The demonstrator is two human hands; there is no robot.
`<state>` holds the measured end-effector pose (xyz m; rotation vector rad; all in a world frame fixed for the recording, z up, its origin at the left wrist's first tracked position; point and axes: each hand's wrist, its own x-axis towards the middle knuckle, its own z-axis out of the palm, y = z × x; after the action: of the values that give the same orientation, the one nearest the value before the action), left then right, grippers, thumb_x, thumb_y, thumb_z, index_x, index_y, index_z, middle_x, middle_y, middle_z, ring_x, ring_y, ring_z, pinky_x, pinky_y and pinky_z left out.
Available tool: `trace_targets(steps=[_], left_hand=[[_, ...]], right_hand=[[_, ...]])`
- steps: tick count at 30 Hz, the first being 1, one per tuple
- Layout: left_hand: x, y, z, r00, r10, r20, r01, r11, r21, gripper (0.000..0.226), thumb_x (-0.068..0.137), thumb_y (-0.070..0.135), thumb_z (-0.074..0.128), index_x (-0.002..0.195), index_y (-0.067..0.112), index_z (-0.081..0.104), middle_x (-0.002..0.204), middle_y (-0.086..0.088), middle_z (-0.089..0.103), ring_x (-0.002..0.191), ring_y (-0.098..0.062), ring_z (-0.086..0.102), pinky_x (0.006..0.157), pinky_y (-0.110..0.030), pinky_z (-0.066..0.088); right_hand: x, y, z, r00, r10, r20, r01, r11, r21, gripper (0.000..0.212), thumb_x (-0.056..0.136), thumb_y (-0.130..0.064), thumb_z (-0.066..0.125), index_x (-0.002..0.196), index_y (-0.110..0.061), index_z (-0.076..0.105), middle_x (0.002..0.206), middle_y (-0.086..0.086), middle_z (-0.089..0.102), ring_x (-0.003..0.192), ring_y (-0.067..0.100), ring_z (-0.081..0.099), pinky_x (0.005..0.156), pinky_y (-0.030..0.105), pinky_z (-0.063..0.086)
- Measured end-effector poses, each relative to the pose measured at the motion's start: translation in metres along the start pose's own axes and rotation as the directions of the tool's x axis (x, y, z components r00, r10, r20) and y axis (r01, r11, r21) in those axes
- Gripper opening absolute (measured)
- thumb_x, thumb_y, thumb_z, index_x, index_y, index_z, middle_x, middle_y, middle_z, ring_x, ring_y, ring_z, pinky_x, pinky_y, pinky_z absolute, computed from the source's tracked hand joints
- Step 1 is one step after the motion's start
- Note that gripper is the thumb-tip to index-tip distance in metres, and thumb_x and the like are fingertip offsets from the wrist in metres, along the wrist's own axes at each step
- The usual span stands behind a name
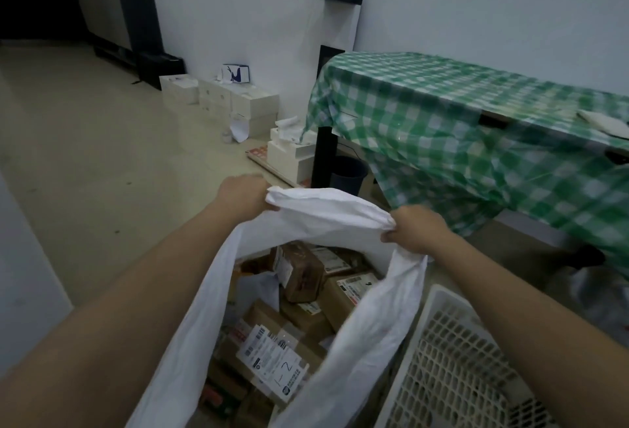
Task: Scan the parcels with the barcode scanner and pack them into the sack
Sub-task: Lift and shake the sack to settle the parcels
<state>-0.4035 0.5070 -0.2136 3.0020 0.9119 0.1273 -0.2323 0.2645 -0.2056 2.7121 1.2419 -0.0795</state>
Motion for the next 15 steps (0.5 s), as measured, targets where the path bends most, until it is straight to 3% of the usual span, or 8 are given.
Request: trace_targets(steps=[3,5,7,11,15], left_hand=[[0.02,-0.016,-0.004,0.987,-0.103,-0.125,0.087,0.988,-0.127,0.027,0.097,0.029,0.047,0.112,0.012,0.063,0.114,-0.009,0.064,0.105,-0.03,0.06,0.086,-0.034,0.045],[0.035,-0.029,-0.016,0.963,-0.167,-0.211,0.117,0.966,-0.23,0.026,0.097,0.019,0.044,0.113,0.012,0.064,0.115,-0.011,0.064,0.105,-0.034,0.06,0.087,-0.038,0.046],[0.05,-0.036,-0.041,0.922,-0.214,-0.321,0.126,0.953,-0.275,0.025,0.095,0.012,0.043,0.109,0.009,0.064,0.11,-0.014,0.065,0.099,-0.035,0.06,0.078,-0.036,0.044],[0.065,-0.039,-0.101,0.784,-0.323,-0.531,0.122,0.918,-0.378,0.021,0.093,0.009,0.042,0.101,0.005,0.061,0.103,-0.016,0.064,0.097,-0.037,0.059,0.069,-0.033,0.036],[0.061,-0.042,-0.131,0.709,-0.353,-0.61,0.112,0.911,-0.397,0.021,0.093,0.013,0.043,0.096,0.004,0.062,0.1,-0.017,0.064,0.092,-0.038,0.059,0.066,-0.033,0.035]], right_hand=[[0.036,-0.006,-0.009,0.972,0.075,-0.224,-0.043,0.989,0.143,0.02,0.098,-0.028,0.054,0.1,-0.01,0.063,0.101,0.011,0.064,0.082,0.028,0.057,0.063,0.03,0.037],[0.066,-0.013,-0.027,0.938,0.115,-0.326,-0.033,0.968,0.249,0.013,0.097,-0.012,0.049,0.097,-0.005,0.06,0.099,0.016,0.064,0.085,0.033,0.059,0.062,0.031,0.035],[0.092,-0.02,-0.061,0.87,0.21,-0.447,-0.01,0.913,0.409,0.012,0.093,0.0,0.044,0.087,-0.004,0.054,0.091,0.015,0.061,0.084,0.032,0.058,0.062,0.032,0.033],[0.114,-0.038,-0.138,0.706,0.355,-0.613,0.163,0.761,0.628,0.021,0.091,0.002,0.042,0.1,-0.003,0.061,0.099,0.017,0.062,0.083,0.025,0.052,0.062,0.027,0.026],[0.117,-0.047,-0.162,0.624,0.402,-0.67,0.322,0.649,0.689,0.03,0.089,0.006,0.04,0.106,-0.003,0.063,0.101,0.014,0.063,0.084,0.021,0.05,0.06,0.026,0.026]])
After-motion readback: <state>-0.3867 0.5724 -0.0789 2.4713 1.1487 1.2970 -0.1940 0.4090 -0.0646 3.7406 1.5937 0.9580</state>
